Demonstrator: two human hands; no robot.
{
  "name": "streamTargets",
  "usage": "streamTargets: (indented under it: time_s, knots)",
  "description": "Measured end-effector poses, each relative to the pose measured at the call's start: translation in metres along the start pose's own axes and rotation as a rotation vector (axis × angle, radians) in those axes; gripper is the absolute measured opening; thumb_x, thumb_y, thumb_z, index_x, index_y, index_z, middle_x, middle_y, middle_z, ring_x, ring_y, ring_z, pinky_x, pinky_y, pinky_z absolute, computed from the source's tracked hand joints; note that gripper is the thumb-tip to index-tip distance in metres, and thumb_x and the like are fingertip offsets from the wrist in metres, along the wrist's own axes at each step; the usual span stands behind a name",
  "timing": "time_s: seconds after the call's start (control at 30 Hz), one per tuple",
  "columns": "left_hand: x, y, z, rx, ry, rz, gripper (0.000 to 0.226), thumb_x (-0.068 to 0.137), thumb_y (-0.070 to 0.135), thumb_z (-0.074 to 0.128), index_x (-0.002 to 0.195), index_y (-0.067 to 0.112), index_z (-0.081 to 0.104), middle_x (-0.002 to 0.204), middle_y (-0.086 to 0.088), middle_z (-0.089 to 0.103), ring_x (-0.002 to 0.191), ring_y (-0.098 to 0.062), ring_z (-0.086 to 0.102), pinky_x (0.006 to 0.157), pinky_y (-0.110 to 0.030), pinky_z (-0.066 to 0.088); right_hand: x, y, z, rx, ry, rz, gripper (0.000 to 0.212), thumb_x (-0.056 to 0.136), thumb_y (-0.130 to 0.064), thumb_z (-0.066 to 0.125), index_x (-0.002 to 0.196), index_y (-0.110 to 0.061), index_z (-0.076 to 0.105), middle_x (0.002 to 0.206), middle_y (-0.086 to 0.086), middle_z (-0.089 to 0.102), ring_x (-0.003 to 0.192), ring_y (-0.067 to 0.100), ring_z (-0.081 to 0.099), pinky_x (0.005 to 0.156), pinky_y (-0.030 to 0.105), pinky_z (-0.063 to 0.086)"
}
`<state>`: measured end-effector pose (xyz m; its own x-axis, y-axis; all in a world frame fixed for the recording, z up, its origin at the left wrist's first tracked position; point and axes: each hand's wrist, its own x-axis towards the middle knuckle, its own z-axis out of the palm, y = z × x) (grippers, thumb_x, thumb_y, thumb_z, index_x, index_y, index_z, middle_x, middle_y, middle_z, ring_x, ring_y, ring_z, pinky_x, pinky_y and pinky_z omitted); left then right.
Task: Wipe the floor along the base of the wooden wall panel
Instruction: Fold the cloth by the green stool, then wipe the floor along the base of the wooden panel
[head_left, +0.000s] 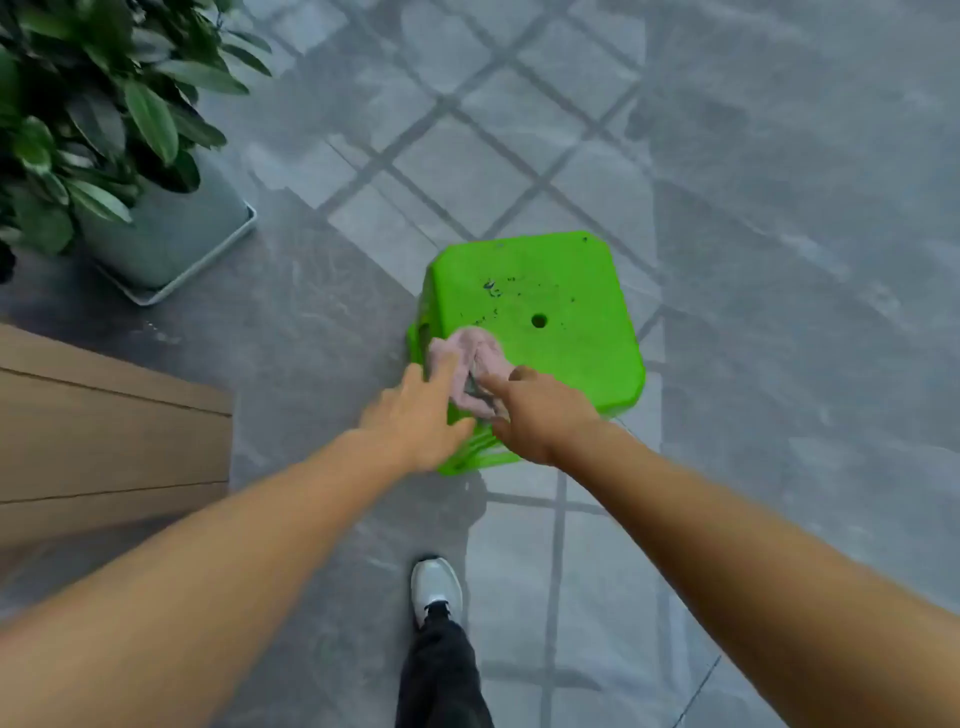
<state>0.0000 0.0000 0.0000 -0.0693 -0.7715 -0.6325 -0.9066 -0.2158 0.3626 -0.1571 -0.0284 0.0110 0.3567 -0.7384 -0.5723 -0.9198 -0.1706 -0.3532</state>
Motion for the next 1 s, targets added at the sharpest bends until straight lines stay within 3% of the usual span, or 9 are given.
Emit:
streamTargets:
  time_s: [0.1, 0.17, 0.23, 0.33, 0.4, 0.53, 0.73, 0.9, 1.0]
  knots:
    - [0.067, -0.002, 0.029, -0.266, 0.167, -0.020, 0.090, 0.089, 0.047, 0.061, 0.158, 0.041, 0.004, 0.153, -0.016, 0.029, 0.128, -0.045, 0.054, 0.105, -0.048, 0.045, 0.057, 0.024, 0.034, 0.109, 0.140, -0.022, 0.069, 0.086, -0.030, 0.063, 0.149, -0.025, 0.034, 0.130, 0.028, 0.051, 0.119, 0.043, 0.049, 0.096, 0.047, 0.045]
    - [0.096, -0.010, 0.049, -0.470, 0.226, 0.008, 0.079, 0.090, 0.034, 0.063, 0.157, 0.040, 0.021, 0.153, -0.012, 0.034, 0.134, -0.036, 0.049, 0.110, -0.031, 0.038, 0.082, 0.028, 0.060, 0.064, 0.304, -0.066, 0.074, 0.081, -0.026, 0.066, 0.148, -0.021, 0.037, 0.132, 0.028, 0.050, 0.121, 0.041, 0.044, 0.097, 0.046, 0.038]
    - [0.109, -0.025, 0.070, -0.715, 0.325, 0.085, 0.055, 0.088, 0.016, 0.062, 0.140, 0.029, 0.050, 0.139, -0.007, 0.055, 0.128, -0.031, 0.052, 0.105, -0.023, 0.037, 0.095, 0.021, 0.084, 0.119, 0.482, -0.089, 0.065, 0.078, -0.021, 0.066, 0.140, -0.024, 0.049, 0.118, 0.024, 0.053, 0.108, 0.040, 0.048, 0.089, 0.044, 0.040]
    - [0.106, -0.059, 0.098, -1.096, 0.442, 0.076, 0.029, 0.086, 0.005, 0.063, 0.109, 0.020, 0.055, 0.102, -0.004, 0.067, 0.096, -0.020, 0.063, 0.090, -0.033, 0.049, 0.101, -0.011, 0.120, 0.065, 0.626, -0.109, 0.043, 0.082, -0.019, 0.060, 0.124, -0.029, 0.060, 0.109, 0.015, 0.052, 0.092, 0.035, 0.049, 0.076, 0.042, 0.043]
    - [0.090, -0.099, 0.130, -1.221, 0.485, -0.049, 0.019, 0.092, 0.005, 0.061, 0.101, 0.020, 0.054, 0.088, -0.002, 0.064, 0.080, -0.016, 0.057, 0.074, -0.032, 0.048, 0.103, -0.036, 0.155, -0.126, 0.547, -0.176, 0.036, 0.084, -0.022, 0.061, 0.119, -0.029, 0.061, 0.109, 0.011, 0.051, 0.093, 0.034, 0.049, 0.066, 0.040, 0.040]
    - [0.049, -0.201, 0.202, -1.268, 0.553, -0.356, 0.013, 0.092, 0.017, 0.065, 0.097, 0.026, 0.058, 0.069, 0.004, 0.062, 0.057, -0.011, 0.054, 0.046, -0.021, 0.042, 0.115, -0.083, 0.252, -0.081, 0.169, -0.375, 0.056, 0.076, -0.026, 0.072, 0.128, -0.027, 0.051, 0.116, 0.007, 0.043, 0.102, 0.030, 0.046, 0.056, 0.033, 0.035]
    - [0.065, -0.344, 0.273, -1.238, 0.632, -0.580, 0.022, 0.070, 0.031, 0.068, 0.085, 0.045, 0.059, 0.082, -0.005, 0.067, 0.074, -0.023, 0.057, 0.073, -0.055, 0.056, 0.192, -0.138, 0.389, -0.041, 0.048, -0.521, 0.051, 0.075, -0.024, 0.070, 0.124, -0.028, 0.055, 0.113, 0.008, 0.043, 0.101, 0.033, 0.049, 0.061, 0.036, 0.039]
    - [0.120, -0.438, 0.326, -1.195, 0.776, -0.579, 0.024, 0.072, 0.026, 0.071, 0.090, 0.036, 0.058, 0.086, -0.007, 0.067, 0.076, -0.025, 0.059, 0.079, -0.056, 0.057, 0.278, -0.165, 0.475, -0.112, 0.069, -0.638, 0.043, 0.075, -0.030, 0.065, 0.118, -0.028, 0.059, 0.112, 0.011, 0.045, 0.100, 0.036, 0.051, 0.065, 0.039, 0.048]
    - [0.157, -0.482, 0.343, -1.248, 0.874, -0.557, 0.036, 0.081, 0.021, 0.075, 0.114, 0.029, 0.062, 0.104, -0.009, 0.073, 0.095, -0.036, 0.071, 0.085, -0.054, 0.057, 0.333, -0.176, 0.515, -0.209, 0.099, -0.751, 0.053, 0.075, -0.032, 0.064, 0.127, -0.030, 0.054, 0.118, 0.011, 0.044, 0.102, 0.037, 0.049, 0.064, 0.039, 0.043]
